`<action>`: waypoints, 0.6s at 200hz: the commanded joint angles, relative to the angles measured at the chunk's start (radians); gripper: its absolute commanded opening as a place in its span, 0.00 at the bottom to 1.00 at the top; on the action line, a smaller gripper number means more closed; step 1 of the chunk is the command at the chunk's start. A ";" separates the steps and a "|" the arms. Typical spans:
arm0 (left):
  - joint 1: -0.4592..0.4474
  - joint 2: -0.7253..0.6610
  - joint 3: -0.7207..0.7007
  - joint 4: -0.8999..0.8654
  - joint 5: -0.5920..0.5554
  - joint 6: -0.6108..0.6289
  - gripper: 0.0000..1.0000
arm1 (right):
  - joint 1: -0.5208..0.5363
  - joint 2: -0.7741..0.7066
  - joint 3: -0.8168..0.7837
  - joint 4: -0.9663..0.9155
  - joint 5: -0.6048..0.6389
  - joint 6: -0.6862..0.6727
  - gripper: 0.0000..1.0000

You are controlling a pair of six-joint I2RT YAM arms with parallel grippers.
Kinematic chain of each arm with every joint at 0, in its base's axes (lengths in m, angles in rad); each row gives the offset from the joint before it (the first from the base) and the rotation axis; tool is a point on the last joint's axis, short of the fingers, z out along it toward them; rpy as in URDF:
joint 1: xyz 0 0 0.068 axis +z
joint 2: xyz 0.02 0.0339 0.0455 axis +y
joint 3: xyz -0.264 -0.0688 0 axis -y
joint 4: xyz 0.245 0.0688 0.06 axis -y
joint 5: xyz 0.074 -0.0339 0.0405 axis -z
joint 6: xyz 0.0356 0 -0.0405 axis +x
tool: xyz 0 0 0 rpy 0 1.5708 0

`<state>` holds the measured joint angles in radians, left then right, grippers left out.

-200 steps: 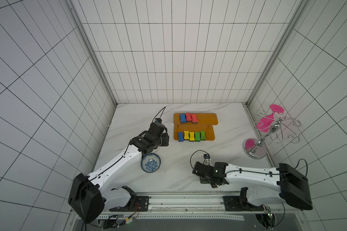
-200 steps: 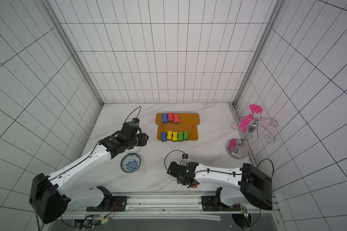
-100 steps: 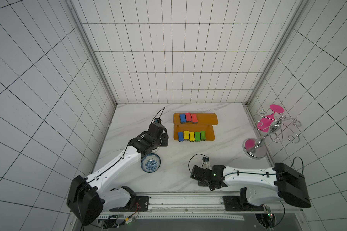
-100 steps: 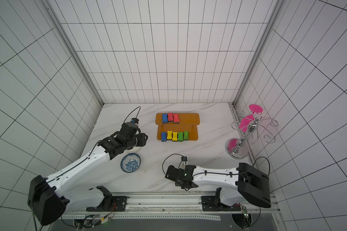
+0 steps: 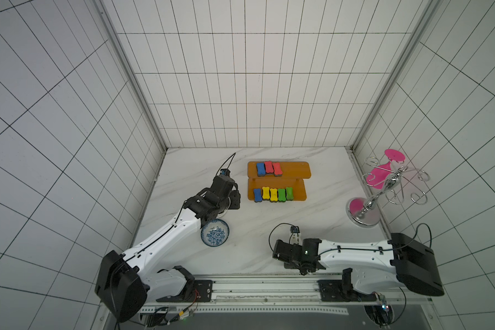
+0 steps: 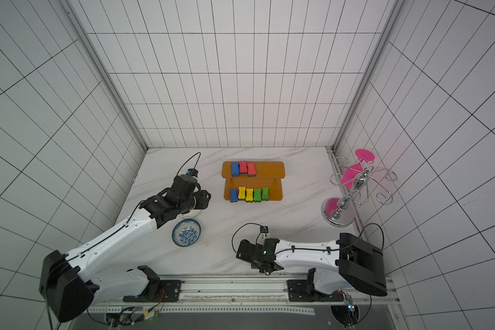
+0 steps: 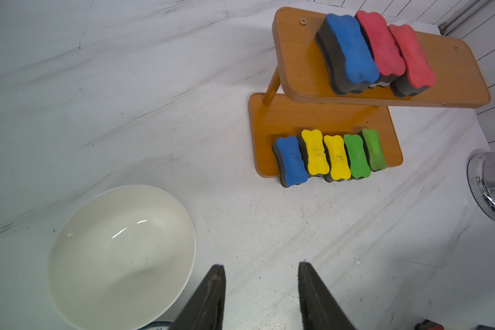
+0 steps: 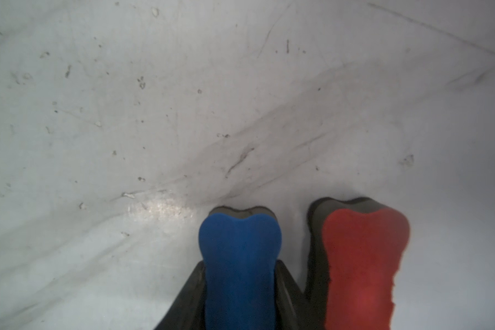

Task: Remove the whiteboard erasers from the shelf
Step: Place the whiteboard eraser at the center of the board.

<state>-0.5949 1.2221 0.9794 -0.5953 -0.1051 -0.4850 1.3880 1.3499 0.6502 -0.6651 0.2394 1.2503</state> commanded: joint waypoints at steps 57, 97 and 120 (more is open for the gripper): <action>-0.006 -0.020 -0.014 0.022 -0.008 -0.001 0.45 | 0.019 0.010 0.001 -0.042 0.012 0.012 0.46; -0.008 -0.018 -0.013 0.023 -0.011 -0.001 0.45 | 0.032 -0.006 0.024 -0.062 0.034 0.014 0.47; -0.008 -0.018 -0.013 0.026 -0.011 -0.003 0.45 | 0.039 -0.016 0.053 -0.125 0.059 0.019 0.47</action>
<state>-0.5968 1.2221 0.9775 -0.5949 -0.1055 -0.4858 1.4136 1.3499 0.6533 -0.7055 0.2523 1.2579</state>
